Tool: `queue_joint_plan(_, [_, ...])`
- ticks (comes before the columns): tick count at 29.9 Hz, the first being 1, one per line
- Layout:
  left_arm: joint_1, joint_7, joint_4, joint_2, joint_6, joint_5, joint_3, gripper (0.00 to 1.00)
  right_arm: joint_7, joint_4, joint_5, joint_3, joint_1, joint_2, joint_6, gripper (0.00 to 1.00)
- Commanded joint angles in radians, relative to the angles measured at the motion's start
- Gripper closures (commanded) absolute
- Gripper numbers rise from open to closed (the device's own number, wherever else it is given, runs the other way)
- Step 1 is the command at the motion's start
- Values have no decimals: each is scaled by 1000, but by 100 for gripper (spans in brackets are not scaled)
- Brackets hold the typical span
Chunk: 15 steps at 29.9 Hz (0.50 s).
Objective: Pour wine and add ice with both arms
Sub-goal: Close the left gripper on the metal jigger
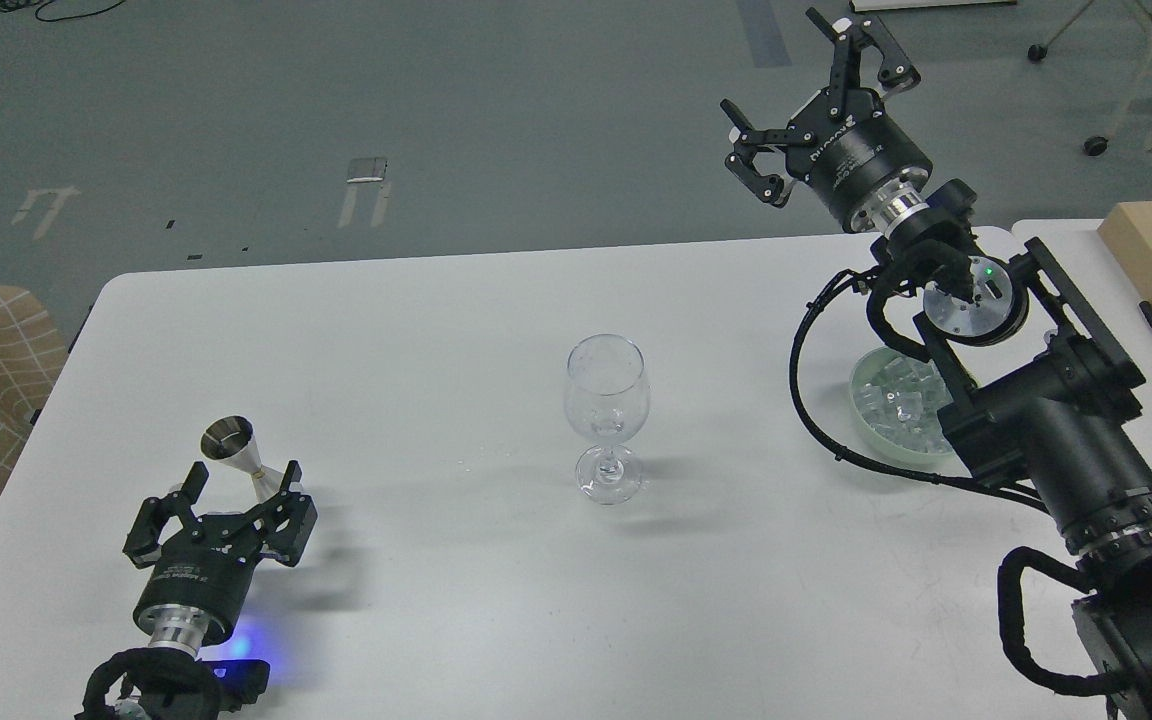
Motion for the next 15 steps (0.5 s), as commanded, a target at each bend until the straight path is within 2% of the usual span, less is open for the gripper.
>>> queue_joint_plan(1, [-15, -1, 16, 0, 1, 0, 0, 4, 0, 0, 0, 0, 0, 0, 0, 0])
queue_joint_plan(15, [-55, -9, 54, 0, -3, 3, -2, 4, 0, 0, 0, -1, 0, 0, 0, 0])
